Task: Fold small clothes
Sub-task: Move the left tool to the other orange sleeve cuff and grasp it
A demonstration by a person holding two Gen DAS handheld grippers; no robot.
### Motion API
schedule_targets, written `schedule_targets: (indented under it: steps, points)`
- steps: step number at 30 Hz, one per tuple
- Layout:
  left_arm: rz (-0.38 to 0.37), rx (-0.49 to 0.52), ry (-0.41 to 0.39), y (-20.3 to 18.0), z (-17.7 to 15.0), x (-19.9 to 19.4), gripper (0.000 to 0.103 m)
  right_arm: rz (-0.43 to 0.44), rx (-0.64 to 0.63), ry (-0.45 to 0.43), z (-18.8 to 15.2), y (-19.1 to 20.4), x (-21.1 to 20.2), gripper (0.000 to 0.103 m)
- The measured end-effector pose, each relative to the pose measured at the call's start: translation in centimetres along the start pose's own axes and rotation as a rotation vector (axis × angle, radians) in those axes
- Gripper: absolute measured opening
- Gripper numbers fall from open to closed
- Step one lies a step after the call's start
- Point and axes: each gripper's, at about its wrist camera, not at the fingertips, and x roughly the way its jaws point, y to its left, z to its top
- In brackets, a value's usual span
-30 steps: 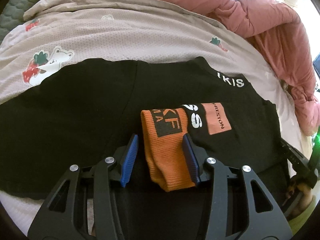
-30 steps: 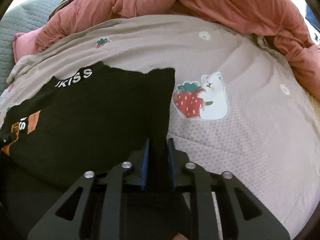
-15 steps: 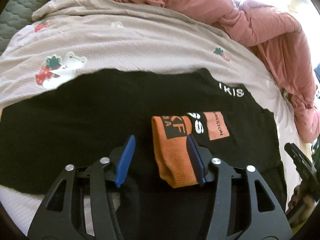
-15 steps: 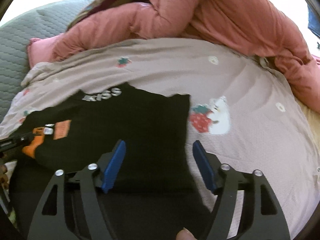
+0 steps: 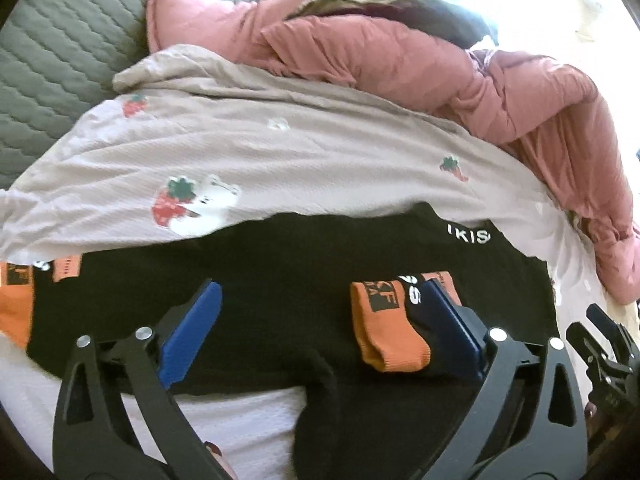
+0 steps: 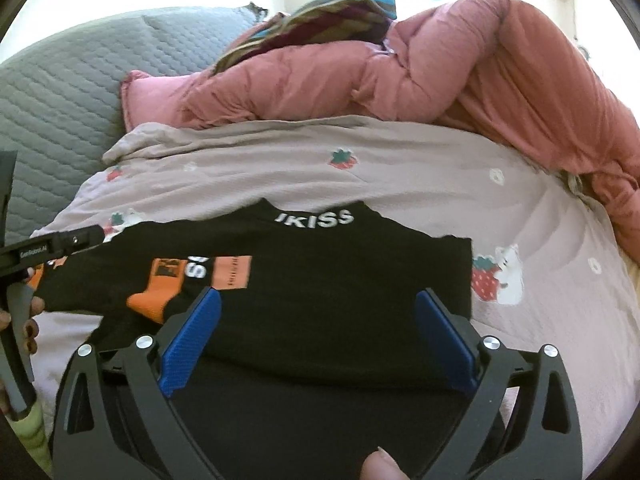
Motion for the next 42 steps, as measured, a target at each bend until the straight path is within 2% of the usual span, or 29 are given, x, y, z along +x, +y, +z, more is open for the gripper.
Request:
schedule_targets:
  steps: [5,14,27,34,42]
  points:
    - [0.026,0.006,-0.025,0.6,-0.1,-1.2,0.093,0.025,-0.03,-0.005,0.0,1.7,-0.5,0.098]
    - [0.133,-0.01,-0.064,3.2,-0.8,-2.7,0.093,0.087,-0.075,0.004,0.4,5.2,0.0,0.098]
    - [0.319,-0.143,-0.136,9.8,-1.3,-4.3,0.093,0.182,-0.167,0.039,0.8,11.9,2.4,0.098]
    - [0.361,-0.233,-0.154,13.1,-1.6,-4.8,0.093,0.224,-0.195,0.06,0.9,14.4,3.8,0.098]
    - [0.505,-0.266,-0.167,16.0,-2.0,-5.5,0.093,0.3,-0.258,0.07,1.1,18.7,5.0,0.098]
